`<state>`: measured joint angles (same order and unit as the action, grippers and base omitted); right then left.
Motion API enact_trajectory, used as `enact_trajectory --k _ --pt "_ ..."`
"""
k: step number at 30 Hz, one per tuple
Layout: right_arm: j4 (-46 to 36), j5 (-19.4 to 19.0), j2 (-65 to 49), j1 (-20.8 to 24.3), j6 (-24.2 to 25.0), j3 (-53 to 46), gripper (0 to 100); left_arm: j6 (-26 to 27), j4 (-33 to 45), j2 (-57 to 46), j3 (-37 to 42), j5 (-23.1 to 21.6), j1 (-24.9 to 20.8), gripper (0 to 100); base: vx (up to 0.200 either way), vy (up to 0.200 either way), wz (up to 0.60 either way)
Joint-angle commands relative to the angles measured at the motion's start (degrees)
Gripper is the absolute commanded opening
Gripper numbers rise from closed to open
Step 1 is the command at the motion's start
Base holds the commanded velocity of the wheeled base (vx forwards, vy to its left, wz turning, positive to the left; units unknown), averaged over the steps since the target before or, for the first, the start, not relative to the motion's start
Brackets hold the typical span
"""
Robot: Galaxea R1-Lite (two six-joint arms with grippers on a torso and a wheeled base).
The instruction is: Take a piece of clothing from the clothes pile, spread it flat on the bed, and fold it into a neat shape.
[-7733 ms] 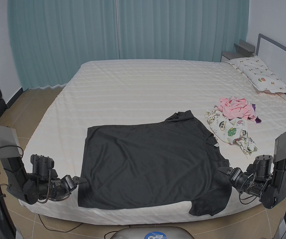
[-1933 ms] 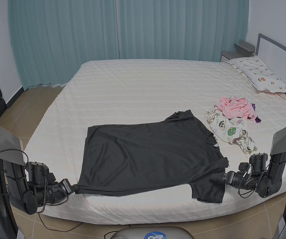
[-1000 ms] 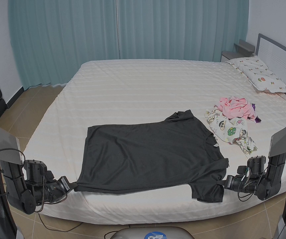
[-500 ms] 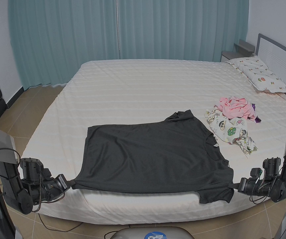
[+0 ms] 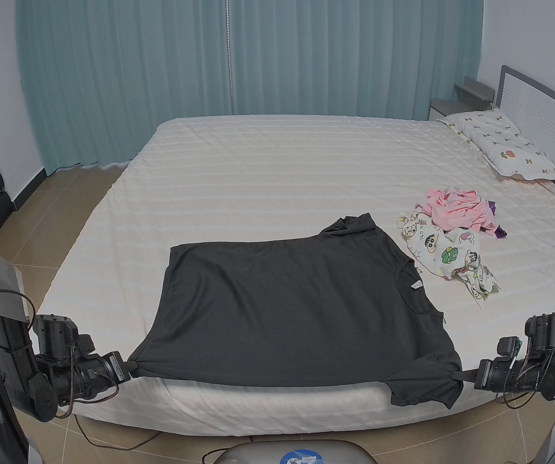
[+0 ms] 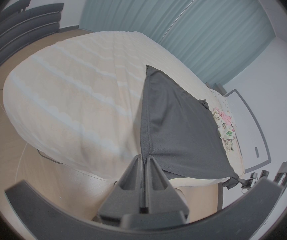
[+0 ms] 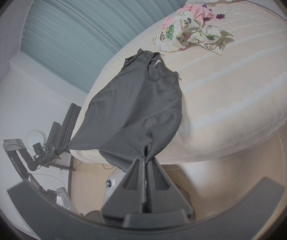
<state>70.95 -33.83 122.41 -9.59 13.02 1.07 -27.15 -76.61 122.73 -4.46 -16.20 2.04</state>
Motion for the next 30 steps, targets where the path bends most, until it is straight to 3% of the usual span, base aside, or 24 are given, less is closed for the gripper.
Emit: enact_trajectory --k 1,9,14,20,30 --pt "-3.6 0.0 -3.4 0.0 -2.0 -1.1 0 1.0 0.0 0.4 0.4 0.8 0.6 0 0.000 0.000 0.00" --pt "-14.3 -0.1 -7.3 -1.0 -9.2 -1.1 0 4.9 0.0 0.4 3.1 1.1 0.5 0 0.000 0.000 0.00" --pt "-20.4 0.0 -10.4 -1.1 -11.7 -1.1 0 7.8 0.8 0.4 4.1 3.5 0.5 0 0.000 0.000 0.00" --pt "-22.5 0.0 -12.1 -1.0 -12.3 -1.1 0 11.8 8.7 -0.8 4.1 6.2 0.3 0 0.000 0.000 0.00" --pt "-23.0 -0.2 -14.7 -0.5 -12.1 -1.1 0 12.9 20.4 -6.7 2.5 8.0 -1.2 0 0.000 0.000 0.00"
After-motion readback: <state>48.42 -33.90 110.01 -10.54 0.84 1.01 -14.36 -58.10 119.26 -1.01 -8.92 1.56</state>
